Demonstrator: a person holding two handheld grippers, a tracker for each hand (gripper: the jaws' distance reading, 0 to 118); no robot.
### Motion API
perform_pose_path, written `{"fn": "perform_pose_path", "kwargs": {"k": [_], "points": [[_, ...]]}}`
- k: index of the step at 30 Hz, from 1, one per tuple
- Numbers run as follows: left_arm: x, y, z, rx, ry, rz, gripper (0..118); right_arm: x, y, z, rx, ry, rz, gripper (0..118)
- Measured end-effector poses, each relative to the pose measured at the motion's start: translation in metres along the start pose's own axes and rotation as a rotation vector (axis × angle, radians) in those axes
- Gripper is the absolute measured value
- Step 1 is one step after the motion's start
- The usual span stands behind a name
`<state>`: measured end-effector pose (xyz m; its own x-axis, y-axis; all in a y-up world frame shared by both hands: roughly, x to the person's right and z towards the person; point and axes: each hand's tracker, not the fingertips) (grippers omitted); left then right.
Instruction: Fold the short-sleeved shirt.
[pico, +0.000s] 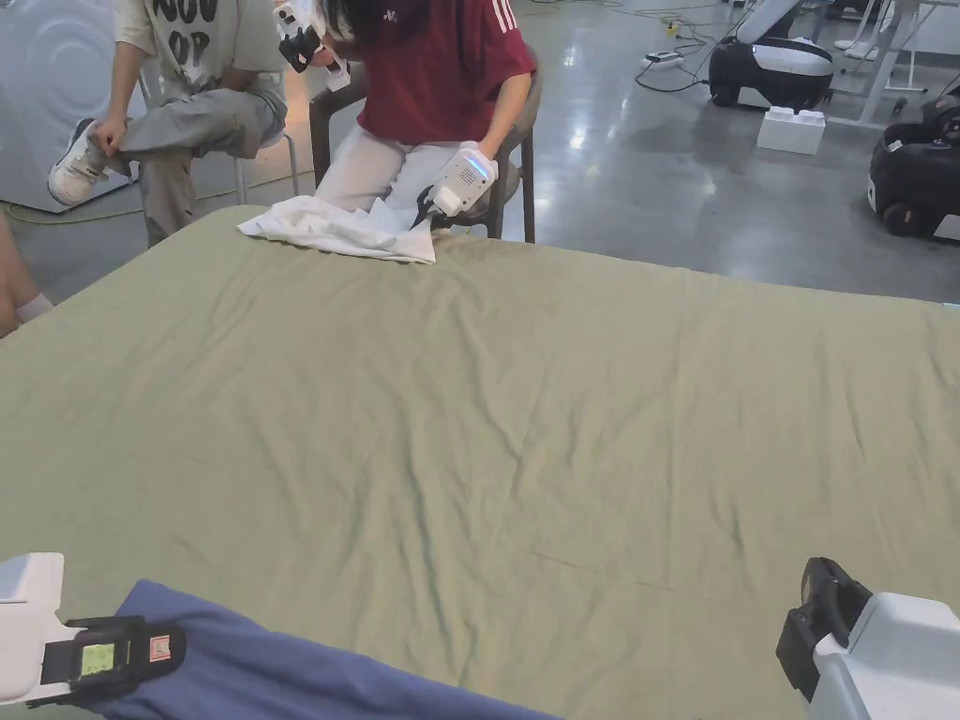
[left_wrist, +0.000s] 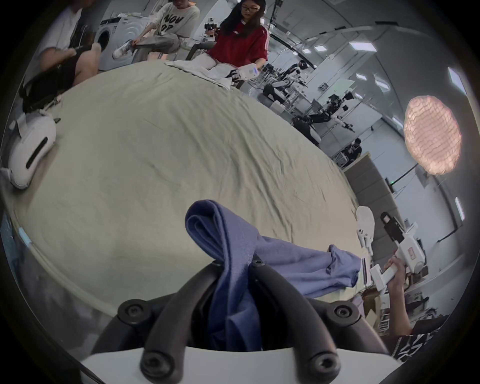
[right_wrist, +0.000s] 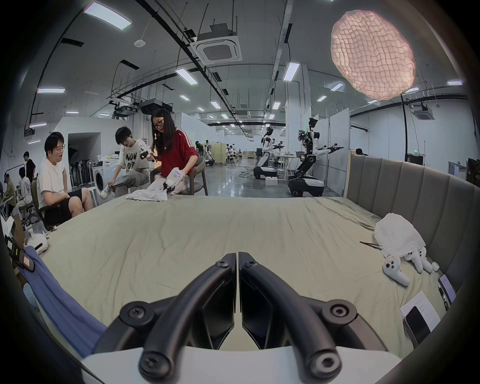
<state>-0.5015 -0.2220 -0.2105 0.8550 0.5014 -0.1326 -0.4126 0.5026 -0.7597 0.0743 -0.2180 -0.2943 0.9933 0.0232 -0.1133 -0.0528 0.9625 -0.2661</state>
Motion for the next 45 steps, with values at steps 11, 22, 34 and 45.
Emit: {"fn": "perform_pose_path", "kwargs": {"k": [11,22,34,45], "points": [[0.116,-0.024,-0.038,-0.068,-0.239,-0.028,7,0.0,0.0,0.002,-0.005,0.011,0.0,0],[0.221,-0.084,-0.174,-0.306,-0.104,-0.156,8,0.017,-0.008,0.008,-0.031,-0.023,-0.002,0],[0.236,-0.107,-0.208,-0.353,-0.066,-0.134,54,0.026,-0.015,0.012,-0.063,-0.048,0.01,0],[0.219,-0.079,-0.169,-0.244,-0.059,-0.165,7,0.028,-0.015,0.017,-0.063,-0.047,0.003,0]]}}
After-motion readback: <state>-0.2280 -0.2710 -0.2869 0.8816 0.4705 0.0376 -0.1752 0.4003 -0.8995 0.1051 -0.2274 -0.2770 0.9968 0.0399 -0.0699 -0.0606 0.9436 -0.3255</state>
